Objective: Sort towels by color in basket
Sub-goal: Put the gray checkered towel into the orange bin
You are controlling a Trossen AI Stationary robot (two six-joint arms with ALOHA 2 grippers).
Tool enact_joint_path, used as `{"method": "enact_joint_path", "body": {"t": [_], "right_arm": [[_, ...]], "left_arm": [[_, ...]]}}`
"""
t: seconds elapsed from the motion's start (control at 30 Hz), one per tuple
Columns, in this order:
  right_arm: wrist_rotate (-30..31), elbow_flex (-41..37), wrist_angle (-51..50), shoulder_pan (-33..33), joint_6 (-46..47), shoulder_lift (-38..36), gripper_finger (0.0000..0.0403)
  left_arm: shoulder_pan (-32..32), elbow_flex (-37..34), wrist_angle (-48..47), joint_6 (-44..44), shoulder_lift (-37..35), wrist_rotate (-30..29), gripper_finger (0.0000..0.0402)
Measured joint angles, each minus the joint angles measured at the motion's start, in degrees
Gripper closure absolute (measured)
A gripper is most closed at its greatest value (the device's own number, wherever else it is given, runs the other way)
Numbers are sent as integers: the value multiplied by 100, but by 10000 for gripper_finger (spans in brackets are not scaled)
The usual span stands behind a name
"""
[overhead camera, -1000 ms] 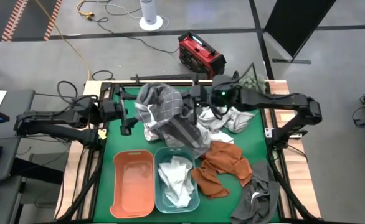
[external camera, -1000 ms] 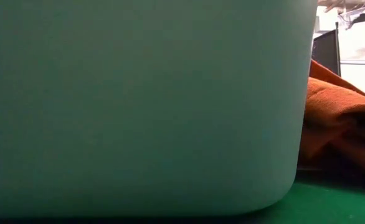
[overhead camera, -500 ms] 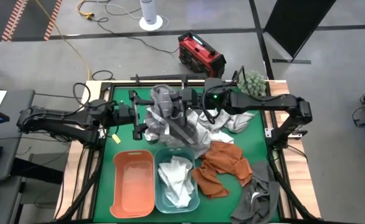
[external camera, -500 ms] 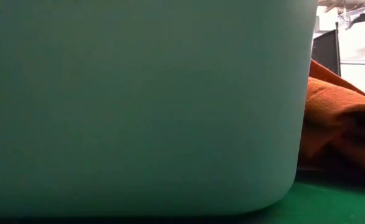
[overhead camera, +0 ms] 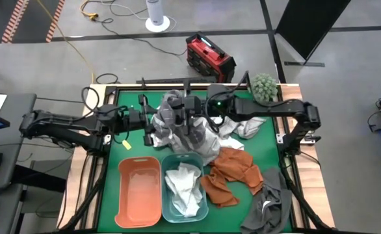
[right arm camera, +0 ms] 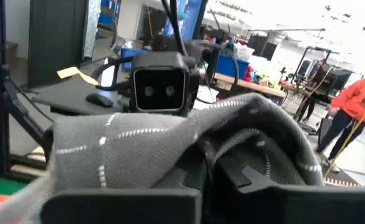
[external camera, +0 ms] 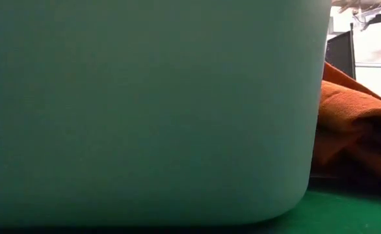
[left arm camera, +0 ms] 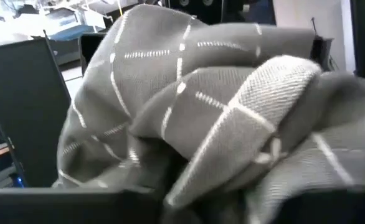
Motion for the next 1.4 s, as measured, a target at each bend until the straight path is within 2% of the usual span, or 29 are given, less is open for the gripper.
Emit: {"method": "enact_joint_path", "body": {"t": [0.07,0.13,0.47,0.57,0.7,0.87,0.97,1.07,1.2,1.4], "right_arm": [[0,-2,-10,25,-14,2,351],[0,-2,-72,61,-48,-15,330],[8,-2,-1269,174,21,-586,161],[16,-6,-1835,172,213,-847,136],[42,-6,-2587,169,481,-1230,130],[381,-6,-3421,169,1004,-1513,130],[732,-6,-3827,169,1206,-1627,130],[1111,-6,-4150,169,1334,-1681,130],[1488,-7,-4373,161,1359,-1677,130],[1652,-11,-4376,-53,1351,-1642,130]], "left_arm": [[0,0,-28,49,1,1,357],[0,0,-40,73,-41,11,382],[0,-2,-561,-75,-881,170,386],[0,-2,-882,-573,-1296,233,386],[0,76,-1502,-1173,-1931,625,386],[2,696,-3180,-1774,-2465,1550,387],[0,1167,-4051,-1941,-2547,2602,384],[0,1528,-4726,-1986,-2546,3900,374],[0,1708,-4870,-2202,-2521,5314,369],[-46,1749,-4701,-2424,-2391,5473,377]]}}
